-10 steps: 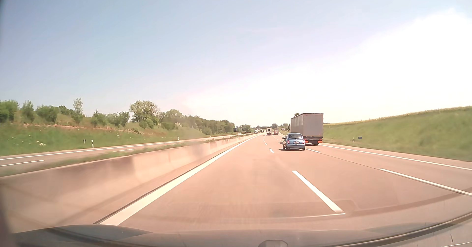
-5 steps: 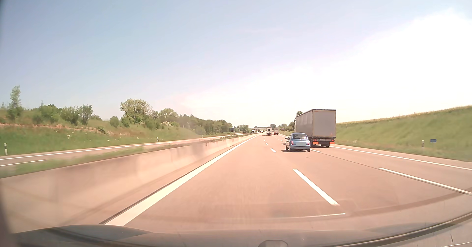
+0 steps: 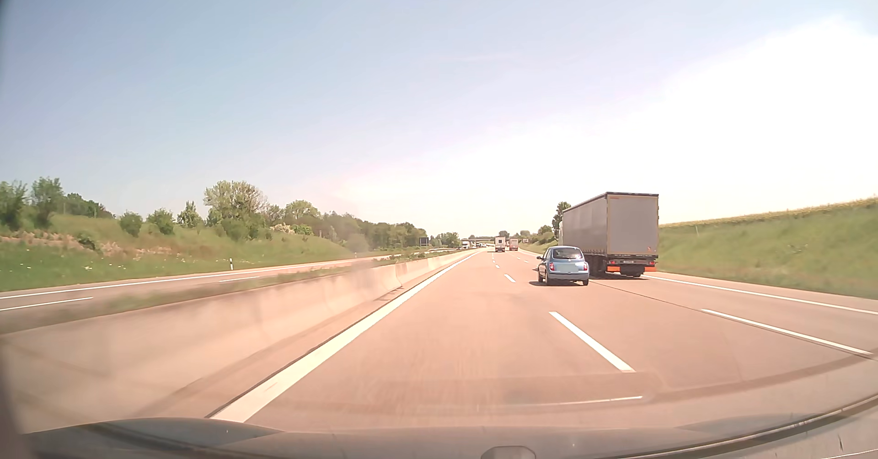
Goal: Follow the waypoints while adhering to traffic rules and regulations
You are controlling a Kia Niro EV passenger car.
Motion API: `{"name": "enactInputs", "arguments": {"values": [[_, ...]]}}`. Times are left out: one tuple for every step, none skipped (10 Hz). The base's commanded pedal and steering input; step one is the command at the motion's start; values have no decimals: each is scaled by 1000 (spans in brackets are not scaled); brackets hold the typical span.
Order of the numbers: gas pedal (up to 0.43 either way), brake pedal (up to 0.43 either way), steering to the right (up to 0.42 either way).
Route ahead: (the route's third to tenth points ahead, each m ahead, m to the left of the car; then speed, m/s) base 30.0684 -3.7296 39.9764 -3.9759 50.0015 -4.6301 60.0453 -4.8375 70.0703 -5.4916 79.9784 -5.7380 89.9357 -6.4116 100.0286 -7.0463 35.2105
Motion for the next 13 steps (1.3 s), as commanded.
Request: {"name": "enactInputs", "arguments": {"values": [[248,0,3],[248,0,3],[248,0,3],[248,0,3],[248,0,3],[248,0,3],[248,0,4],[248,0,3],[248,0,3],[248,0,3],[248,0,3],[248,0,4],[248,0,4]]}}
